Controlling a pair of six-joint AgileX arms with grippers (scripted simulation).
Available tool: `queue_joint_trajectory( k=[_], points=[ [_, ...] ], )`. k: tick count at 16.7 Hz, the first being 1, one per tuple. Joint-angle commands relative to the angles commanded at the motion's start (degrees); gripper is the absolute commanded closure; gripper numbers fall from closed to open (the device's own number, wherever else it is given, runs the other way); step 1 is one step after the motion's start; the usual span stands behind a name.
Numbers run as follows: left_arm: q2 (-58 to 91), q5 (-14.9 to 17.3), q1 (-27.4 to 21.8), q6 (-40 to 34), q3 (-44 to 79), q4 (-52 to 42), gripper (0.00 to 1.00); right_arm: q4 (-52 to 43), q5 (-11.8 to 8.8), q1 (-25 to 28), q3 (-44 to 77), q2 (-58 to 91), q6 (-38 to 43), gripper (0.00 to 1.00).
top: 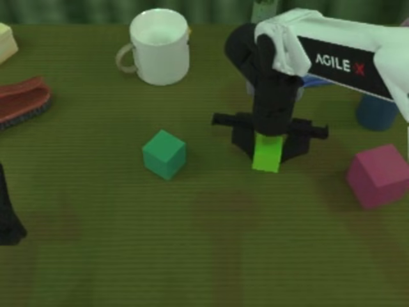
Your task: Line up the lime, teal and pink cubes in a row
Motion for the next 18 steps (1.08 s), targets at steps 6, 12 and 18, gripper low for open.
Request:
queue_joint_trajectory(
  k=[6, 12, 18],
  points=[
    [0.0, 0.0, 0.0, 0.0, 0.0, 0.0, 0.0, 0.0, 0.0, 0.0, 0.0, 0.0, 0.0, 1.0],
    [0.0, 0.0, 0.0, 0.0, 0.0, 0.0, 0.0, -3.21, 0.86, -0.09, 2.18, -2.06, -0.6, 1.0],
    [0.0, 0.0, 0.0, 0.0, 0.0, 0.0, 0.0, -14.33, 0.86, 0.21, 11.38, -3.82, -0.63, 1.0]
  ],
)
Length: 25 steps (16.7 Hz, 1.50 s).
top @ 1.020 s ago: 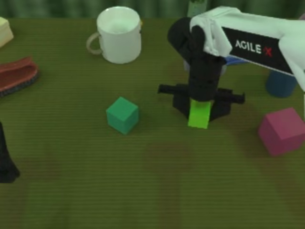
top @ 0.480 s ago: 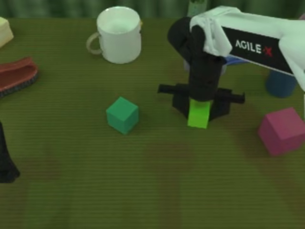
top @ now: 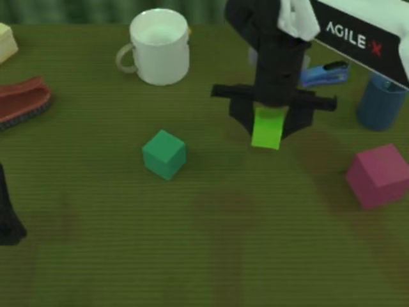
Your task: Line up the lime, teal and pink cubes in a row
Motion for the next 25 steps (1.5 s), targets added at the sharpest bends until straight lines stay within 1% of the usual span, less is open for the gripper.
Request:
queue_joint_trajectory(
  k=[6, 9, 12, 18, 20, 22, 25],
  points=[
    [0.0, 0.0, 0.0, 0.0, 0.0, 0.0, 0.0, -0.6, -0.02, -0.26, 0.54, -0.14, 0.05, 1.0],
    [0.0, 0.0, 0.0, 0.0, 0.0, 0.0, 0.0, 0.69, -0.05, 0.75, -3.36, -3.44, 0.01, 1.0],
    [0.0, 0.0, 0.0, 0.0, 0.0, 0.0, 0.0, 3.3, -0.11, 2.77, -12.34, -10.12, 0.12, 1.0],
    [0.0, 0.0, 0.0, 0.0, 0.0, 0.0, 0.0, 9.49, -0.24, 8.15, -37.78, -26.74, 0.48, 1.0],
    [0.0, 0.0, 0.0, 0.0, 0.0, 0.0, 0.0, 11.37, -0.25, 9.75, -44.21, -31.65, 0.59, 1.0],
    [0.0, 0.0, 0.0, 0.0, 0.0, 0.0, 0.0, 12.75, -0.23, 10.95, -48.22, -35.15, 0.68, 1.0],
    [0.0, 0.0, 0.0, 0.0, 0.0, 0.0, 0.0, 13.37, -0.23, 11.49, -49.83, -36.68, 0.72, 1.0]
  ],
)
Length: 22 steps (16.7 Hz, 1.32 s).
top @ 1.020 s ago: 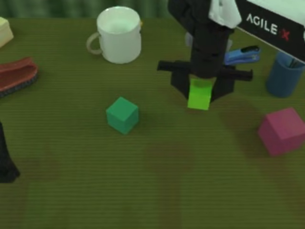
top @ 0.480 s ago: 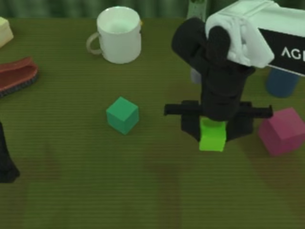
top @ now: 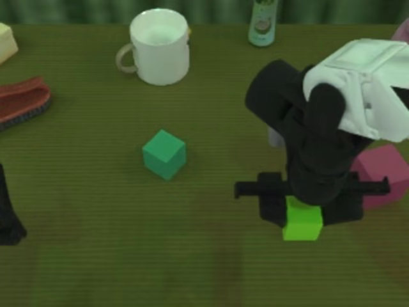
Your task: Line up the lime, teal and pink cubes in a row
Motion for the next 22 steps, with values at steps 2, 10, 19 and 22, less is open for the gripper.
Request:
queue_joint_trajectory(
  k=[2, 10, 19, 22],
  points=[
    [0.0, 0.0, 0.0, 0.0, 0.0, 0.0, 0.0, 0.0, 0.0, 0.0, 0.0, 0.0, 0.0, 1.0],
    [0.0, 0.0, 0.0, 0.0, 0.0, 0.0, 0.0, 11.5, -0.04, -0.14, -6.91, 4.07, 0.09, 1.0],
    [0.0, 0.0, 0.0, 0.0, 0.0, 0.0, 0.0, 15.39, 0.02, 0.02, -9.65, 5.74, 0.11, 0.85],
    [0.0, 0.0, 0.0, 0.0, 0.0, 0.0, 0.0, 15.39, 0.02, 0.02, -9.65, 5.74, 0.11, 0.62]
  ],
)
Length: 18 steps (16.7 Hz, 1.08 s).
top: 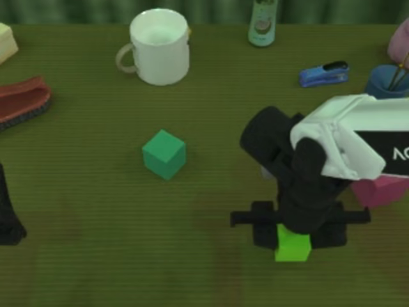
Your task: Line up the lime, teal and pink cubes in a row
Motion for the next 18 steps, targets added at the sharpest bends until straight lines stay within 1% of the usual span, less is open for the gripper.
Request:
queue_joint_trajectory(
  k=[8, 9, 18],
  points=[
    [0.0, 0.0, 0.0, 0.0, 0.0, 0.0, 0.0, 0.0, 0.0, 0.0, 0.0, 0.0, 0.0, 0.02],
    [0.0, 0.0, 0.0, 0.0, 0.0, 0.0, 0.0, 0.0, 0.0, 0.0, 0.0, 0.0, 0.0, 0.0],
    [0.0, 0.0, 0.0, 0.0, 0.0, 0.0, 0.0, -0.2, 0.0, -0.05, 0.15, -0.1, 0.0, 0.0]
  ],
)
